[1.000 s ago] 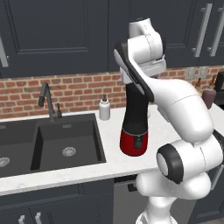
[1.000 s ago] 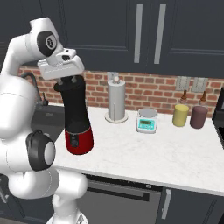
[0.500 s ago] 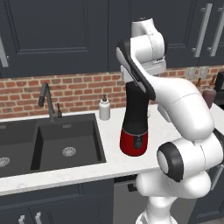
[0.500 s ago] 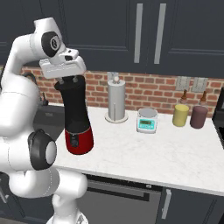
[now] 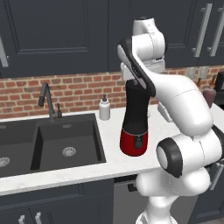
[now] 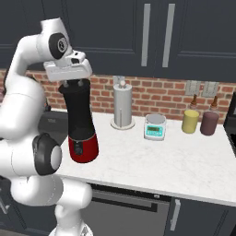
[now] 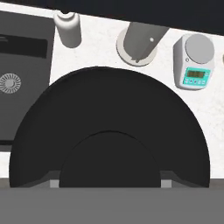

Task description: Close the lid blender by securely placing the lid on top.

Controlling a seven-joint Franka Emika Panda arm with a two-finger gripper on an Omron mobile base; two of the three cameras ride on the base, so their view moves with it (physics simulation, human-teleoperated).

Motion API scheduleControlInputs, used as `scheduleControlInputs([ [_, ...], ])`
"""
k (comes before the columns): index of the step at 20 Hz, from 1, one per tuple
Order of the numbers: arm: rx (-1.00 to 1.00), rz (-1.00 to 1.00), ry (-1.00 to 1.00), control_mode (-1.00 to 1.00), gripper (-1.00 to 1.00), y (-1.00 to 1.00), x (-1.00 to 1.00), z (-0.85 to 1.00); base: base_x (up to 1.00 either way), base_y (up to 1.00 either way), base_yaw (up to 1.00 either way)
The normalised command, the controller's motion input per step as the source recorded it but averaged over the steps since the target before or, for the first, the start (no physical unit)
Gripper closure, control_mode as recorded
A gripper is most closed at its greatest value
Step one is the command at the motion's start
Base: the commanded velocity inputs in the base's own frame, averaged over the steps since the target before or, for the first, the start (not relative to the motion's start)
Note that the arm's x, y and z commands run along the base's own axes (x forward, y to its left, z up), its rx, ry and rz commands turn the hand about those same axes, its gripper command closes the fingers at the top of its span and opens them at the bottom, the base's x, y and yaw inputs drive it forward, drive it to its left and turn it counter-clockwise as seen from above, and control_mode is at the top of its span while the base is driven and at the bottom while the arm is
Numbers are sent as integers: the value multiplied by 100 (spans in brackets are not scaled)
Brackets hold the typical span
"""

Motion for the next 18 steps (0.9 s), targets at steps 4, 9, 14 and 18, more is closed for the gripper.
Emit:
scheduleControlInputs([
  [4,7,0,0,-100,100,0,1,-3,0,0,0],
  [9,7,0,0,-100,100,0,10,-14,0,0,0],
  [14,5,0,-2,-100,100,0,14,-17,0,0,0],
  [18,4,0,-4,-100,100,2,36,0,0,0,0],
])
